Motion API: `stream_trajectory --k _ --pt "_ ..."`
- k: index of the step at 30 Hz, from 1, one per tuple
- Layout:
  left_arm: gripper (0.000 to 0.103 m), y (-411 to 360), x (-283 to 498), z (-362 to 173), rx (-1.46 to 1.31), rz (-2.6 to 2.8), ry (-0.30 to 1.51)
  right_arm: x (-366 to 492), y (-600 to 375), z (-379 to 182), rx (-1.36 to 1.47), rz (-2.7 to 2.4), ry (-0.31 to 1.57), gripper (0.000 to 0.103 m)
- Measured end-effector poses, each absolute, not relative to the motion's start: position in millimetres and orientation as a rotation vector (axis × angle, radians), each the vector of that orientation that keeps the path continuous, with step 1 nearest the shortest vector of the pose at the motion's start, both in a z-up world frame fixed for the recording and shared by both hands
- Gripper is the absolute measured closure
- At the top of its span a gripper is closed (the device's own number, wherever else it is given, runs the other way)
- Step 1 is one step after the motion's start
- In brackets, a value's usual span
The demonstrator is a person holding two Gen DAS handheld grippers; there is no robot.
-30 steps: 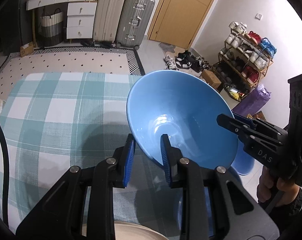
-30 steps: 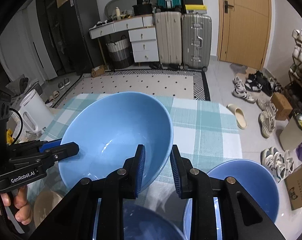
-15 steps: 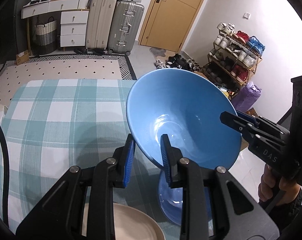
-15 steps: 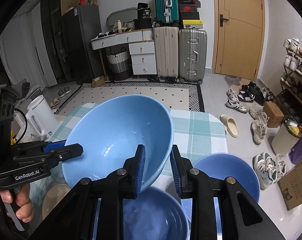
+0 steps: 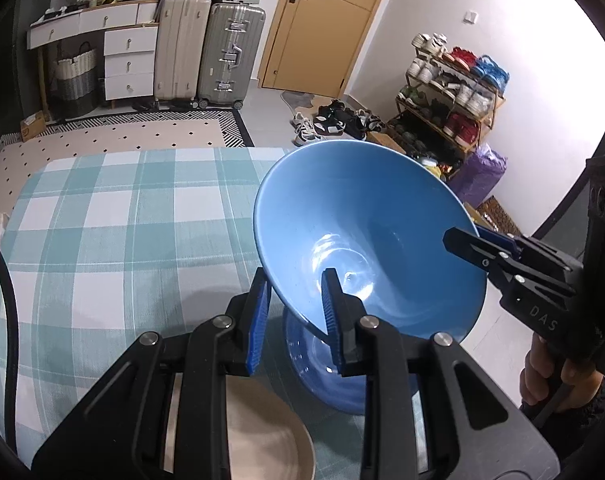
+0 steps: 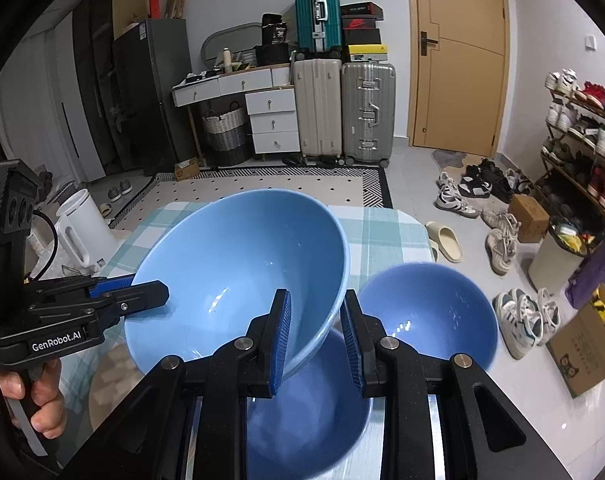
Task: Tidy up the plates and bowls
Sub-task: 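Lift and carry the blue bowl with both tools toward another blue bowl, then lower the held bowl into the other blue bowl with both tools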
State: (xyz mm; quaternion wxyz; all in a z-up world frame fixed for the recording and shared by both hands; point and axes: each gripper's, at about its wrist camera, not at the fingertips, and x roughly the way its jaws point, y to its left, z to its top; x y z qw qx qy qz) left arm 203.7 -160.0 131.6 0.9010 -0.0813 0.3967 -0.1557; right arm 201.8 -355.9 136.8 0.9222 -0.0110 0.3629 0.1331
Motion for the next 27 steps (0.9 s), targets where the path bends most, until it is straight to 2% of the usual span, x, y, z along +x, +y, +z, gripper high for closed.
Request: stream_trajectory --k 12,27 --pt "0.080 -180 187 95 -0.099 -0.326 0.870 160 -363 108 -0.008 0.218 0.781 0.076" --pt "0.080 -190 200 65 -0.022 -0.314 0.899 162 -361 82 -0.031 0.182 0.808 0.076"
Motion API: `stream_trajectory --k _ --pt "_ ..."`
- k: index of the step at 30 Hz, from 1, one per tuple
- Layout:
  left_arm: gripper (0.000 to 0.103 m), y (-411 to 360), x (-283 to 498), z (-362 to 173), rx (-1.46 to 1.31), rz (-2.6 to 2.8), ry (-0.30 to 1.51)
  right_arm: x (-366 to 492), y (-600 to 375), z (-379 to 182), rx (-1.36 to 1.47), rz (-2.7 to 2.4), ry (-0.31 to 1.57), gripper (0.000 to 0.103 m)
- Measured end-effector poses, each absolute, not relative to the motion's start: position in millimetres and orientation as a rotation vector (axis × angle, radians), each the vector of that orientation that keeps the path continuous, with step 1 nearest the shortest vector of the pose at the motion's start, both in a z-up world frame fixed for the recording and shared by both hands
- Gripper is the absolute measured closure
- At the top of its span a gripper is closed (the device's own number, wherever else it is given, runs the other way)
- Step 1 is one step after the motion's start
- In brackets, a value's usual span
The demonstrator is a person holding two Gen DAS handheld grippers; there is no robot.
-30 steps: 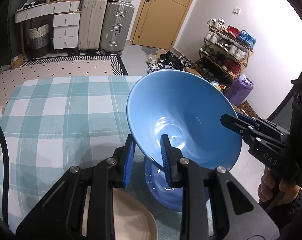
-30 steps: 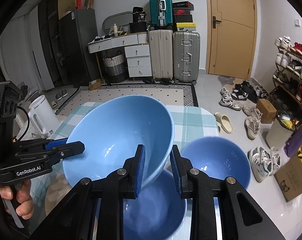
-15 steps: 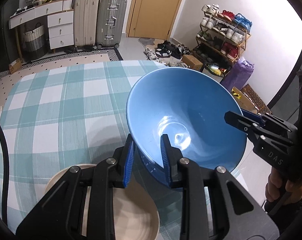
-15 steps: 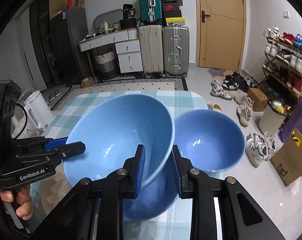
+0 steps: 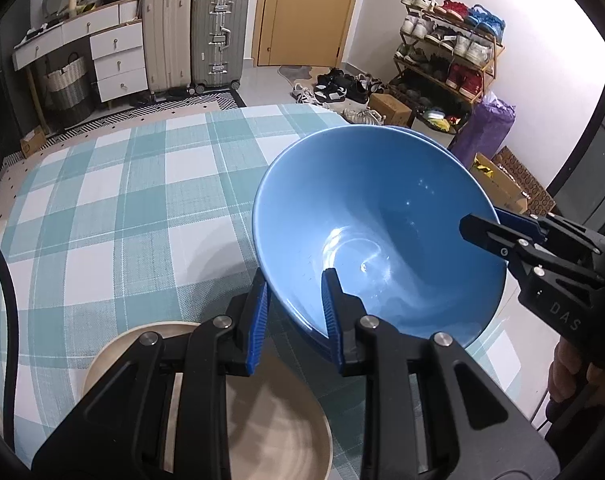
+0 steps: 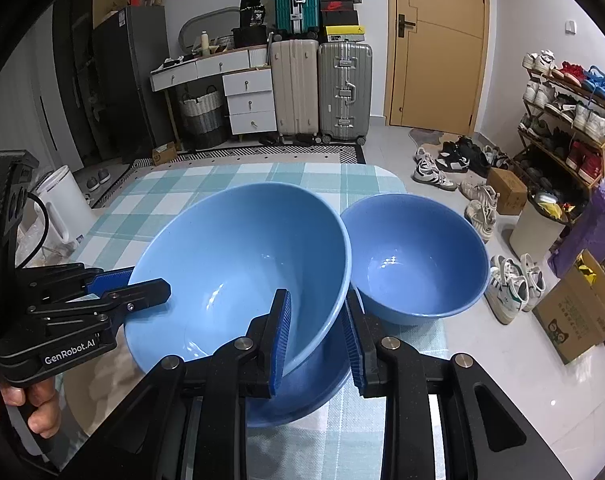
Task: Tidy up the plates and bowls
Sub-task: 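Lower the held bowl into the other blue bowl with both tools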
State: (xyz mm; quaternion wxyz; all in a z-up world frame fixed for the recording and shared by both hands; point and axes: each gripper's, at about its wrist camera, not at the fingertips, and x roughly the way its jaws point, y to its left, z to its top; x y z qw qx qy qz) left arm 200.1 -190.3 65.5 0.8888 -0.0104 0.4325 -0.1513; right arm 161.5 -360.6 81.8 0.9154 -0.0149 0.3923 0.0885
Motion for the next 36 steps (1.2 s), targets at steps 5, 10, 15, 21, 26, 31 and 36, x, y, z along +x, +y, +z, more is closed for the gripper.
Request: stream_trajectory --k 5,10,15,21,26,31,36 --pt "0.080 -194 203 59 0.004 -0.309 0.902 161 -362 74 -0.033 0.172 0.818 0.076" --pt "0.080 -197 203 53 0.031 -0.303 0.907 160 -362 64 -0.044 0.159 0.830 0.076" --pt "0.080 -200 203 47 0.064 -0.297 0.911 157 -358 57 -0.071 0.146 0.830 0.076" --pt "0.080 -204 202 44 0.094 -0.295 0.925 153 -355 50 -0.102 0.128 0.834 0.075" --pt "0.080 -203 204 40 0.096 -0.299 0.947 150 -358 42 -0.088 0.130 0.849 0.075" --pt "0.080 -202 204 39 0.099 -0.304 0.947 147 -358 41 -0.084 0.130 0.844 0.075" --pt "0.080 -203 206 35 0.094 -0.308 0.956 148 -362 41 -0.080 0.133 0.851 0.075"
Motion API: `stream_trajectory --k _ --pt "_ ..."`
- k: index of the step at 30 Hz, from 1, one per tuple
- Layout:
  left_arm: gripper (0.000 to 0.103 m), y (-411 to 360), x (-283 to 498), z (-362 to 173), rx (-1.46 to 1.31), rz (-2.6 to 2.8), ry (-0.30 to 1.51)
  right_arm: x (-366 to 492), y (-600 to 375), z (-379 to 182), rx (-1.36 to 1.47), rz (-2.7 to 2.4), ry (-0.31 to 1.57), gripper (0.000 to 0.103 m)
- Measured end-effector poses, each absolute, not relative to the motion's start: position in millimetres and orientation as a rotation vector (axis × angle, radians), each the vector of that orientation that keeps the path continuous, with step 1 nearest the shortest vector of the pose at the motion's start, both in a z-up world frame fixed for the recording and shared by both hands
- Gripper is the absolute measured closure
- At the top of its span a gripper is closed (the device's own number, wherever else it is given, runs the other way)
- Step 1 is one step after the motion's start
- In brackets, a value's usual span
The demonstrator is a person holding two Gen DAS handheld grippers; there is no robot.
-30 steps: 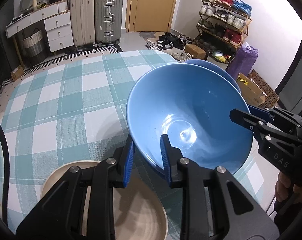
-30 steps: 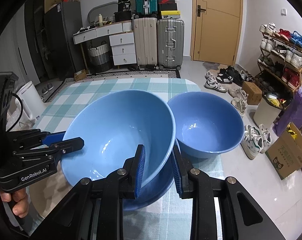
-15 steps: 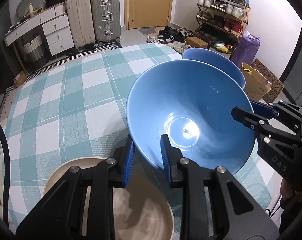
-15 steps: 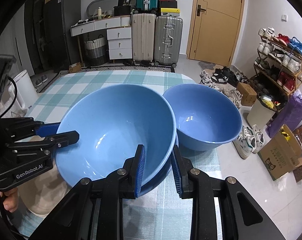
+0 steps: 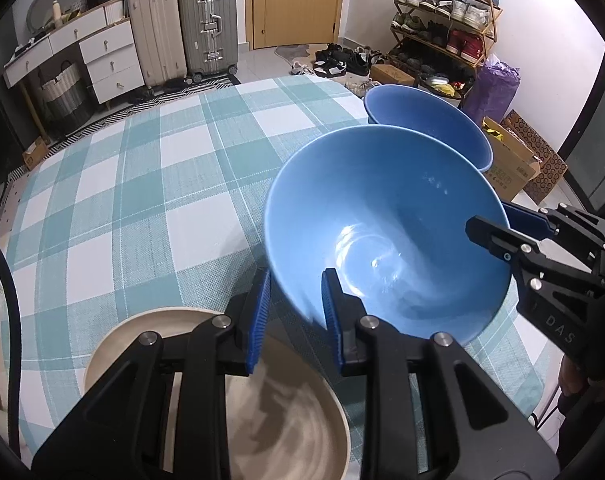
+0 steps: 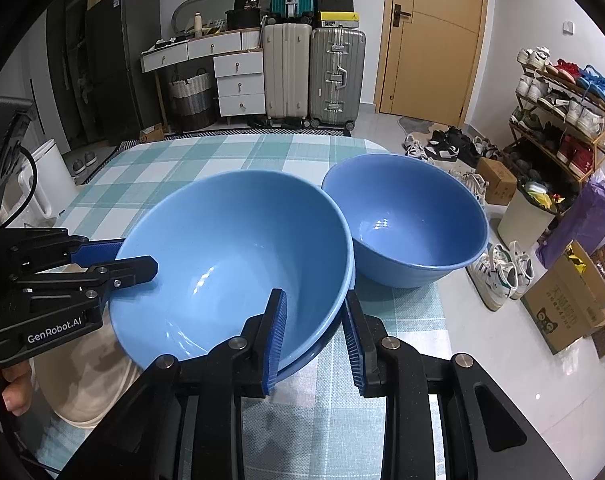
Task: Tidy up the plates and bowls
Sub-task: 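Lower the held bowl into the other blue bowl with both tools, then open both tools to release the nested bowl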
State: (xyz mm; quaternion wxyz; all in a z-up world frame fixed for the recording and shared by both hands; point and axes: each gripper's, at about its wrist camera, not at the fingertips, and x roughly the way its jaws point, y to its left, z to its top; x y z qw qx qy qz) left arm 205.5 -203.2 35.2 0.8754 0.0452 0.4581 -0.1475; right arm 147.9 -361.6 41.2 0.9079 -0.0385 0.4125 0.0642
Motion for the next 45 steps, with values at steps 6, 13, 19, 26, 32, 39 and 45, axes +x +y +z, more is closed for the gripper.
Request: stream_trajectory --k 6,13,19,26,32,39,45 --pt "0.080 -202 207 32 0.093 -0.313 0.963 150 -366 39 -0.072 0.136 0.858 0.075" --pt "0.080 -191 212 31 0.018 -0.349 0.982 151 -371 37 -0.051 0.154 0.869 0.073" --pt "0.059 -175 221 45 -0.047 -0.365 0.965 149 -377 43 -0.023 0.165 0.855 0.053" --pt "0.023 -169 237 76 -0.063 -0.397 0.892 147 -392 59 0.026 0.144 0.824 0.024" --pt "0.004 -179 259 88 -0.052 -0.432 0.883 145 -411 74 0.094 0.105 0.792 0.004" --pt "0.001 -194 289 90 -0.059 -0.474 0.896 152 -437 87 0.174 0.031 0.778 0.001" --pt "0.001 -207 322 84 -0.065 -0.493 0.928 166 -454 90 0.233 -0.008 0.781 0.001"
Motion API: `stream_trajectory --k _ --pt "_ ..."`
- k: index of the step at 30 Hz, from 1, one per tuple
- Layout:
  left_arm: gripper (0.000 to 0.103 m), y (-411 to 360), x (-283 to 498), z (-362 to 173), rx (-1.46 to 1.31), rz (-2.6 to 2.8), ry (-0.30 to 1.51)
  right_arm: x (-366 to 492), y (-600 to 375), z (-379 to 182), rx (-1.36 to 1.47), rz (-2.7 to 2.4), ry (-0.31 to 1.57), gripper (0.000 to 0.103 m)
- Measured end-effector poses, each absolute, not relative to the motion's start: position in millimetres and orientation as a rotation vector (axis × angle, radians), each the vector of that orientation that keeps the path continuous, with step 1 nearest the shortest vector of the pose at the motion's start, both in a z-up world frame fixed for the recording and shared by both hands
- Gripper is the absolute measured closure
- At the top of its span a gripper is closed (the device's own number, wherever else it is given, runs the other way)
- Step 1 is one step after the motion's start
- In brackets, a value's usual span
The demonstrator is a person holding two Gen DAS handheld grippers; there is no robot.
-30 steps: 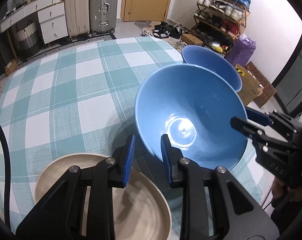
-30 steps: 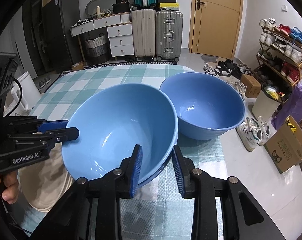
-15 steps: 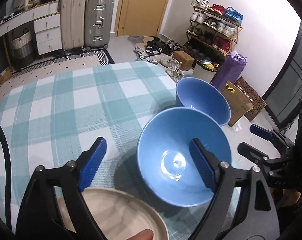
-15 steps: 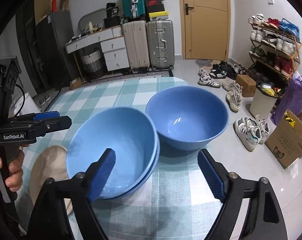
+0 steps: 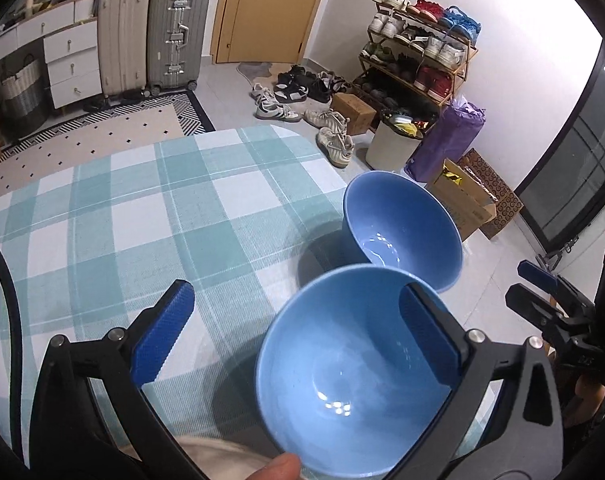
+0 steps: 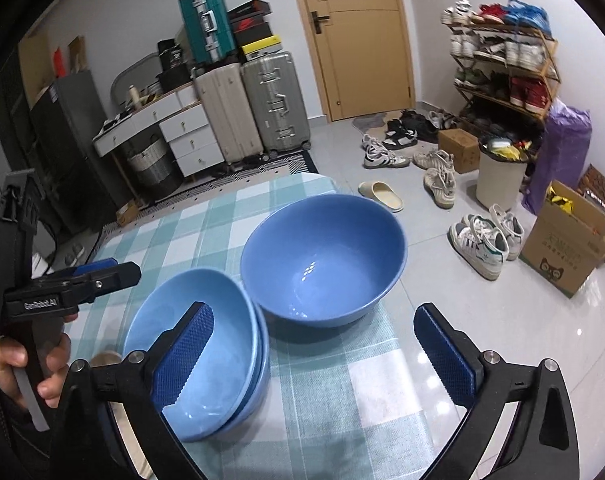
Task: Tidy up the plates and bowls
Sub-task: 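Open both tools to release the nested bowl, then move both tools to the rim of the next blue bowl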
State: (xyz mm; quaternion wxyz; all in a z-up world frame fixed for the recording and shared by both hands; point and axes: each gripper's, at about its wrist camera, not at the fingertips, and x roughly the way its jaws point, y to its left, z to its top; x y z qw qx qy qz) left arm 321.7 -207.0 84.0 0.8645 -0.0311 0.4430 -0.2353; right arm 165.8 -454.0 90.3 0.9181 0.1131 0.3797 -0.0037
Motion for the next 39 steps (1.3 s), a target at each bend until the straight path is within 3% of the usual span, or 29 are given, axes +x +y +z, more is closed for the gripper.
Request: stream_trajectory --k 25,33,39 --pt "0.001 -279 407 42 -0.007 -0.506 1.030 224 -501 59 0.343 -0.062 0.817 0.001" --pt "0.002 -300 421 29 0.033 -0.501 1.053 239 -510 41 0.354 -0.049 0.854 0.016" --pt "0.022 -318 424 20 0.078 -0.523 1.088 251 -516 22 0.368 -0.031 0.901 0.029"
